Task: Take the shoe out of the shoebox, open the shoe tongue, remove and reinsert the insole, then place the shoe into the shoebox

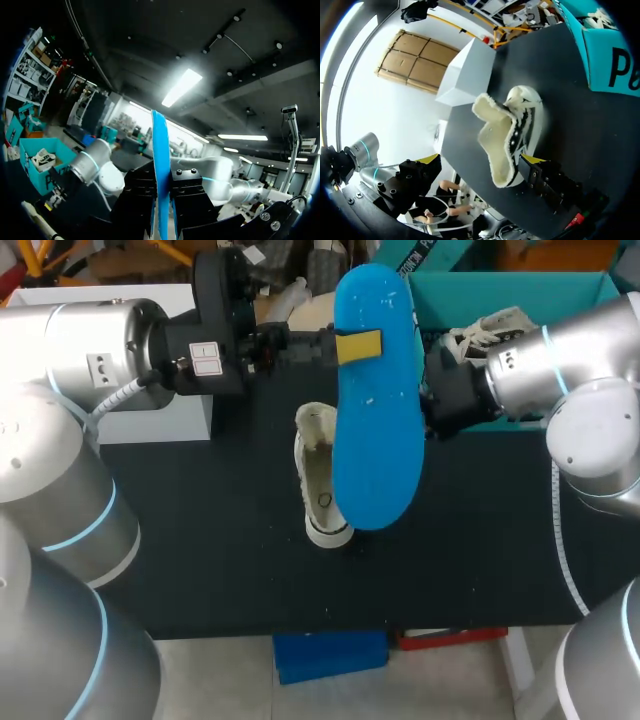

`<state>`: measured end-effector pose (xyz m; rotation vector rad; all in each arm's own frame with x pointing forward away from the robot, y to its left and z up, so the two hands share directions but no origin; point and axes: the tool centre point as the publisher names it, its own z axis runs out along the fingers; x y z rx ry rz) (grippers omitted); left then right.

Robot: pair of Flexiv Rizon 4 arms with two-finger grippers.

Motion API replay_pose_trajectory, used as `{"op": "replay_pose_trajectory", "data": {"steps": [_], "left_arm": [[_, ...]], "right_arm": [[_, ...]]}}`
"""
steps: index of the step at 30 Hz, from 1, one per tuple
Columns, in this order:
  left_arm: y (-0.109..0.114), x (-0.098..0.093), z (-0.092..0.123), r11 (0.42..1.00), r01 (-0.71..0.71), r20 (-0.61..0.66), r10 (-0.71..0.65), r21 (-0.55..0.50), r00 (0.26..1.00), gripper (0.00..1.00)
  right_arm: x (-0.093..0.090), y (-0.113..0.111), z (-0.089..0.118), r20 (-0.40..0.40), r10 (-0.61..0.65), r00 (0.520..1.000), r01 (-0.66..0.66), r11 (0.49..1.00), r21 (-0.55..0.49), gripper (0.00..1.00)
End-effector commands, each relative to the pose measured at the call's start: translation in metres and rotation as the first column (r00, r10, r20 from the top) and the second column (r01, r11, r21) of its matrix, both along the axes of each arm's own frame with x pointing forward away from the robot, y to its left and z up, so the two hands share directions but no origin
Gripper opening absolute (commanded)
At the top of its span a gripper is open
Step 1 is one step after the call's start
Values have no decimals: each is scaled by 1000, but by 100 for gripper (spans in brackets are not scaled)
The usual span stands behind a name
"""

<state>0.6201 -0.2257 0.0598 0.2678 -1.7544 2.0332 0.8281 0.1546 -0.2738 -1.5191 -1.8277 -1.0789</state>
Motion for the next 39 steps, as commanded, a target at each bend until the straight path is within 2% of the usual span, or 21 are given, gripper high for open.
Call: {"op": "replay_pose_trajectory", "data": {"steps": [1,11,18,28,29,32,39], "left_arm": [[0,-1,-1,1000,0,-1,0,4,1000,0],[0,-1,-1,1000,0,-1,0,4,1000,0],[0,-1,-1,1000,0,-1,0,4,1000,0],[0,-1,-1,1000,0,-1,0,4,1000,0],[0,0,-1,1000,14,39,-13,-9,999,0],[-2,2,-15,999,29,153,-32,24,988,0],[-2,9,-64,999,38,355,-35,-1,934,0]], "right_arm": [[-3,-1,1,-20,-8,1000,9,1000,25,100],[-1,-4,21,-53,-8,999,21,967,253,100],[0,-5,33,-42,-15,999,27,947,319,100],[2,-6,38,-33,-42,999,50,944,325,100],[2,-6,38,-33,-42,999,50,944,325,100],[2,-6,38,-33,-42,999,50,944,325,100],[2,-6,38,-33,-42,999,50,944,325,100]]}}
